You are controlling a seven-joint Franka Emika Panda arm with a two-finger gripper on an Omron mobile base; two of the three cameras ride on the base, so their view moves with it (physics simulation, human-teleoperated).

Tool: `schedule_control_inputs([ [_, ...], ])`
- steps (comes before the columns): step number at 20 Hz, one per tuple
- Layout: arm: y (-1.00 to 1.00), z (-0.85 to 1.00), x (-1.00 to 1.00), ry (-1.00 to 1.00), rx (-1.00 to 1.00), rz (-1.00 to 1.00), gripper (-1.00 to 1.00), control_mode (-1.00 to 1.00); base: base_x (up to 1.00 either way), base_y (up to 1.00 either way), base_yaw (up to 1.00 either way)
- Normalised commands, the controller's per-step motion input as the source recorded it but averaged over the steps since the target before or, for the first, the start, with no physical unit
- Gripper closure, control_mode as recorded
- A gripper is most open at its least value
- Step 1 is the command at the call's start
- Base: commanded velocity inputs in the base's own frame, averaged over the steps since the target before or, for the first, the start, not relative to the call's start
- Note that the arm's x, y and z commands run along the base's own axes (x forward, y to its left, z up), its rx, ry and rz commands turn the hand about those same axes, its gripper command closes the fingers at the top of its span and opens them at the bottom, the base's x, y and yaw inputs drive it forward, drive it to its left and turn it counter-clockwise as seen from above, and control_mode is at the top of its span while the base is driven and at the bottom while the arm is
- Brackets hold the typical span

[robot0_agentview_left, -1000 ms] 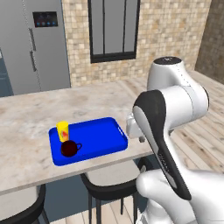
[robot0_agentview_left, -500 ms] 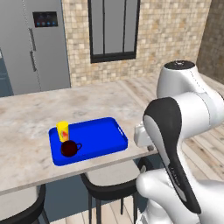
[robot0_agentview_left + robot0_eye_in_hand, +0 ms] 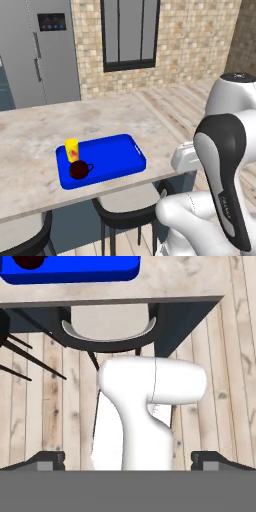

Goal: There is a tray on the dining counter. Grab the cup, mug, and pitcher and place them on the tray. The pitcher may be placed next to the tray if it cannot fit the tray.

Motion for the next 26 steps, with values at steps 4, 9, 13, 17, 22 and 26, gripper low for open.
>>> schedule_control_inputs([
  [4,-0.28,0.00,-0.14,0.00,0.04,0.10,-1.00,-1.00,0.00,0.00,0.00],
  [9,0.00,0.00,0.00,0.00,0.00,0.00,-1.00,-1.00,0.00,0.00,0.00],
  [13,0.00,0.00,-0.01,0.00,0.00,0.00,-1.00,1.00,-0.22,0.00,0.00],
  [17,0.00,0.00,0.00,0.00,0.00,0.00,-1.00,1.00,-0.91,0.00,0.09],
  [22,0.00,0.00,0.00,0.00,0.00,0.00,-1.00,1.00,-0.95,0.19,0.33],
  [26,0.00,0.00,0.00,0.00,0.00,0.00,-1.00,1.00,-0.65,0.46,0.59],
])
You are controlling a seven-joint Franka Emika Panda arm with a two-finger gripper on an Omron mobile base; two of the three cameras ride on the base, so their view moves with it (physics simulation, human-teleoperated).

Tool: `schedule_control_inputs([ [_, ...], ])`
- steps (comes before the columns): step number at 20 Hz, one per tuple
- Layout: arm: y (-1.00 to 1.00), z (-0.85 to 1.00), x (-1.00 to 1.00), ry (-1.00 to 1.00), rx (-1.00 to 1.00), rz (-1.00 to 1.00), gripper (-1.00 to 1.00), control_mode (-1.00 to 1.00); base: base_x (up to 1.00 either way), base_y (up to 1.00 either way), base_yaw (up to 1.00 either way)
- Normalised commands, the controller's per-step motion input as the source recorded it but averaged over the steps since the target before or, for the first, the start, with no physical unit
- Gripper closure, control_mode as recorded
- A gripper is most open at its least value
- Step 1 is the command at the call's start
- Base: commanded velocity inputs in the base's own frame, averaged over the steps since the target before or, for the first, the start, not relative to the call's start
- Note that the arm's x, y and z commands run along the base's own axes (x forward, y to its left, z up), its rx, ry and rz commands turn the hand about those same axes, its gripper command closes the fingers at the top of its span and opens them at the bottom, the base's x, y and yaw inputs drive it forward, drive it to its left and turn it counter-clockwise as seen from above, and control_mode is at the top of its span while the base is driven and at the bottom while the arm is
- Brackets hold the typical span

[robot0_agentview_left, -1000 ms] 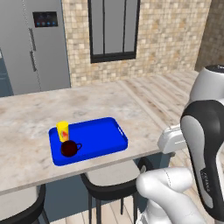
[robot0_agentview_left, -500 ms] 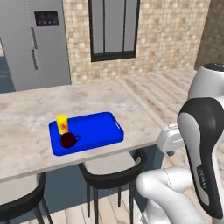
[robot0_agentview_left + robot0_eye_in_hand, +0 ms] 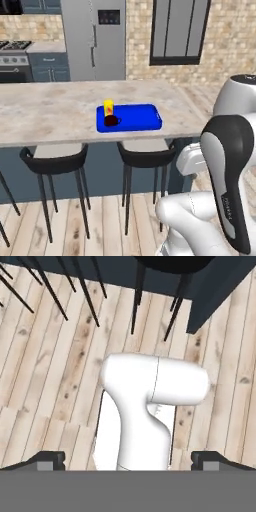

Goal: There is a tray on the dining counter. Grab the cup, mug, and pitcher and place them on the tray. The pitcher may be placed next to the tray if it cannot fit the tray.

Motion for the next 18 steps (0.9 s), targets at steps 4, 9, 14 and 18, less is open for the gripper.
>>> schedule_control_inputs([
  [4,0.00,0.00,0.00,0.00,0.00,0.00,-1.00,1.00,-0.29,0.64,0.72],
  [9,0.00,0.00,0.00,0.00,0.00,0.00,-1.00,1.00,-0.02,0.82,0.65],
  [14,0.00,0.00,0.00,0.00,0.00,0.00,-1.00,1.00,0.00,0.92,0.53],
  [18,0.00,0.00,0.00,0.00,0.00,0.00,-1.00,1.00,0.39,0.76,0.18],
])
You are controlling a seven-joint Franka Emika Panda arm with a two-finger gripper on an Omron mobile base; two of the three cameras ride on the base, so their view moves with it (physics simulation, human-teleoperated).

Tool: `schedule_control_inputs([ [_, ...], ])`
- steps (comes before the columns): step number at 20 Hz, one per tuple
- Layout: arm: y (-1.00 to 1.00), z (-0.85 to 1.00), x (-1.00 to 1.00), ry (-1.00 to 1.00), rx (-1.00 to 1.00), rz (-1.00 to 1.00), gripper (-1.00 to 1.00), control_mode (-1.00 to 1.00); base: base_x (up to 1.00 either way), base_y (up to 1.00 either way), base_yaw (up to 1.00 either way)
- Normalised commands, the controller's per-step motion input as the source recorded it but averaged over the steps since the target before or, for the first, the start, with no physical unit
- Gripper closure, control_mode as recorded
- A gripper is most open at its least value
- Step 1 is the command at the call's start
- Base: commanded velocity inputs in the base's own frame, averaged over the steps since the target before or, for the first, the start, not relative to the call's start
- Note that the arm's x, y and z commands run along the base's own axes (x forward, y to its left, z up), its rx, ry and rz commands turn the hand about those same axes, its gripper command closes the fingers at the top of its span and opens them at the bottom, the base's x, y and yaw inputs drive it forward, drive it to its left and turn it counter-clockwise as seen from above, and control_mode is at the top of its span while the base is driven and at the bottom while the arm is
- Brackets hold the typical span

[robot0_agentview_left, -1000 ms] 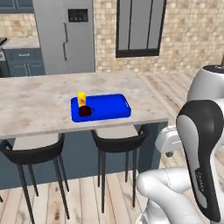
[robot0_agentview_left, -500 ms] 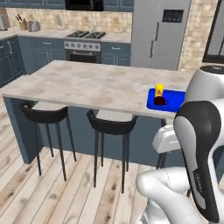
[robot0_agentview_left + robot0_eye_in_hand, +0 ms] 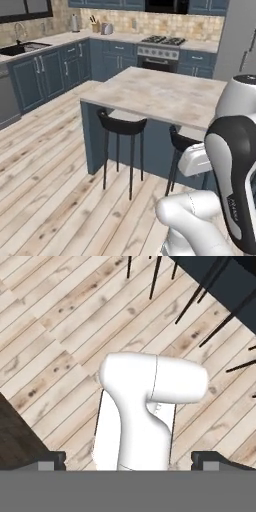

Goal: There is a tray on the dining counter. Grab the cup, mug, and pitcher and place them on the tray. The pitcher may be placed next to the tray if it cannot fit the tray.

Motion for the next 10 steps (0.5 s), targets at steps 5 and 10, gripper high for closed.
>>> schedule_control_inputs([
  [5,0.00,0.00,0.00,0.00,0.00,0.00,-1.00,1.00,0.64,0.63,0.12],
  [10,0.00,0.00,0.00,0.00,0.00,0.00,-1.00,1.00,0.65,0.66,0.12],
])
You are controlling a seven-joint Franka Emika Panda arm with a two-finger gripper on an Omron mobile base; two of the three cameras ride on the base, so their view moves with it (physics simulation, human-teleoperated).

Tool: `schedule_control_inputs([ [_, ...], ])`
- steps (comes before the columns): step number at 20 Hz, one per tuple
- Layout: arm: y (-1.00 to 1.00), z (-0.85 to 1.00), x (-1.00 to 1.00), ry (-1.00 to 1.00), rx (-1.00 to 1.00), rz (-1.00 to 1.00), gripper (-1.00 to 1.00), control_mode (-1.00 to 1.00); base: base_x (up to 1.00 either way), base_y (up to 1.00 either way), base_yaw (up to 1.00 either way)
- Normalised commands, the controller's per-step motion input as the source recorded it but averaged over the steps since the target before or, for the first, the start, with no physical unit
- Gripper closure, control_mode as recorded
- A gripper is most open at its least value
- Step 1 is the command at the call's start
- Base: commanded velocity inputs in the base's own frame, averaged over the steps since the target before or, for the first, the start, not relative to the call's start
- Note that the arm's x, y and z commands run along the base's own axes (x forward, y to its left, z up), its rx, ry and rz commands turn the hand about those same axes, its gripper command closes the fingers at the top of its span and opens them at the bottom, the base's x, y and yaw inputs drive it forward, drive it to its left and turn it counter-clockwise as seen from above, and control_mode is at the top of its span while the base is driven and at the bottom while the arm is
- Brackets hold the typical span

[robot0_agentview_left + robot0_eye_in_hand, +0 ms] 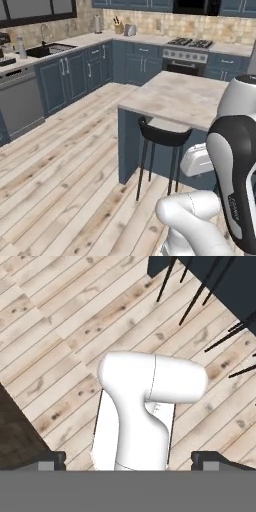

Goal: There is a tray on the dining counter. Grab the cup, mug, and pitcher and place them on the tray. The pitcher may be placed next to the tray if it cannot fit the tray.

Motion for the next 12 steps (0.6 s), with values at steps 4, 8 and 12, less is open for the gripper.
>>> schedule_control_inputs([
  [4,0.00,0.00,0.00,0.00,0.00,0.00,-1.00,1.00,0.86,0.80,0.21],
  [8,0.00,0.00,0.00,0.00,0.00,0.00,-1.00,1.00,0.88,0.55,0.43],
  [12,0.00,0.00,0.00,0.00,0.00,0.00,-1.00,1.00,0.97,0.36,0.51],
])
